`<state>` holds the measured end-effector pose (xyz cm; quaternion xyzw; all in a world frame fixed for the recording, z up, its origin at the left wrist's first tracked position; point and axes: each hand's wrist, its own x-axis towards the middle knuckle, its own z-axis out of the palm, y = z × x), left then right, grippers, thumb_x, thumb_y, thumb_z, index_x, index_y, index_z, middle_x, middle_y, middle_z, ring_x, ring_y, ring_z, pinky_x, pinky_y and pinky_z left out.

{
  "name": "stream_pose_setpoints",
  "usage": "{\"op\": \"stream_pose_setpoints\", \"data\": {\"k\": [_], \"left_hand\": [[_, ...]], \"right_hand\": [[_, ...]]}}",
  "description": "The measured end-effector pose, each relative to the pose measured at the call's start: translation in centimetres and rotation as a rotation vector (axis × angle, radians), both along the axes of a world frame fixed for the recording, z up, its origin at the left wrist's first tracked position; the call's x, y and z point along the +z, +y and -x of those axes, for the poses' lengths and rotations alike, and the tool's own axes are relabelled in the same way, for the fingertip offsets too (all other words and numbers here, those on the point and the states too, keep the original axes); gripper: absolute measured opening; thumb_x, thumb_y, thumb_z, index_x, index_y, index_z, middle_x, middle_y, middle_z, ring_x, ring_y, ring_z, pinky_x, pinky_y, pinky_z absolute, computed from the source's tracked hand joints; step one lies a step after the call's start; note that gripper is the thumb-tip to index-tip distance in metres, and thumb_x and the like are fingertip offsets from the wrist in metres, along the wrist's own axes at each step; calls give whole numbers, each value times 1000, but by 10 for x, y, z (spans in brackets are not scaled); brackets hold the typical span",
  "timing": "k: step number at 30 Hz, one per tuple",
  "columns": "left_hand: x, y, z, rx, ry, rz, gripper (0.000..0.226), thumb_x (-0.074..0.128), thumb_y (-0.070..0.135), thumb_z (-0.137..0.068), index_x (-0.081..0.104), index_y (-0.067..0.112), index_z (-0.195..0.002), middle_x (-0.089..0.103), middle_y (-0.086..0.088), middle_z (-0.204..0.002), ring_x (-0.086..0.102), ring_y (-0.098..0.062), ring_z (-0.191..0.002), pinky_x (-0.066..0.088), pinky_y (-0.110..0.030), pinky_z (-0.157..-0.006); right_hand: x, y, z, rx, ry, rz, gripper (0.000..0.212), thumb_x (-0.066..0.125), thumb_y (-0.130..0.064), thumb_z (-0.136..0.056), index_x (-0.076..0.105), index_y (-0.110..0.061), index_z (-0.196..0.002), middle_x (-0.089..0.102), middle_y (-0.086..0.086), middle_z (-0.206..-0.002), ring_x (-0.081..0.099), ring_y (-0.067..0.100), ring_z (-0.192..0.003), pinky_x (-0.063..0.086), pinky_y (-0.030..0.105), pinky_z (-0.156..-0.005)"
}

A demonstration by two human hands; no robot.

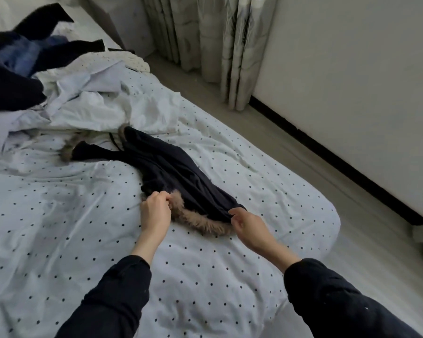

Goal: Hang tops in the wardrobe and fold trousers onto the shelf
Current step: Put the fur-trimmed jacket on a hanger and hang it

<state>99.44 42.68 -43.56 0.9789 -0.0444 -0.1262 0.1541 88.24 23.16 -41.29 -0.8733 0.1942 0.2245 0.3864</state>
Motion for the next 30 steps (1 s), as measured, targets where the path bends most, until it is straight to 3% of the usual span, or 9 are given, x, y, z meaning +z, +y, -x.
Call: {"op": "stream_pose_setpoints", "data": {"k": [5, 14, 17, 21, 25, 30], "left_hand": [[11, -16, 4, -69, -72, 79, 16, 56, 6, -91, 71, 5, -95, 67, -12, -100, 57, -29, -96, 39, -35, -85], [62, -96, 67, -485, 18, 301, 17, 54, 13, -92, 71, 12, -96, 67, -2, -100, 51, -20, -102, 31, -21, -88], [83, -122, 87, -520, 58, 351, 16, 55, 10, -90, 71, 10, -92, 69, -3, -99, 55, -19, -102, 32, -18, -85], [116, -157, 129, -633, 93, 439, 14, 59, 7, -86, 73, 9, -85, 71, -3, -94, 60, -18, -92, 42, -28, -88], [145, -199, 200, -857, 162, 557, 15, 61, 1, -83, 72, 10, -78, 65, 8, -77, 55, -4, -76, 34, -2, -71], [177, -248, 309, -1108, 244, 679, 15, 63, -1, -81, 72, 10, -76, 62, 15, -71, 57, 9, -69, 37, -1, -69]], "right_hand": [[-5, -5, 5, -41, -14, -27, 34, 39, -16, -98, 53, -16, -129, 63, 1, -122, 59, 18, -109, 46, 27, -90], [22, -33, 46, -255, -131, -86, 35, 55, -18, -93, 54, -17, -128, 62, -1, -120, 56, 12, -113, 38, 18, -88], [37, -59, 93, -331, -169, -75, 43, 60, -17, -90, 50, -20, -131, 58, -4, -124, 53, 8, -114, 34, 14, -88], [52, -85, 172, -496, -227, -44, 44, 62, -16, -88, 51, -20, -131, 58, -3, -125, 53, 8, -111, 34, 16, -89], [69, -98, 244, -639, -309, -33, 44, 65, -11, -87, 53, -15, -129, 59, 0, -123, 55, 9, -105, 35, 12, -83], [93, -106, 361, -843, -433, 52, 44, 65, -13, -87, 52, -17, -129, 57, -5, -122, 53, 6, -106, 38, 15, -84]]}}
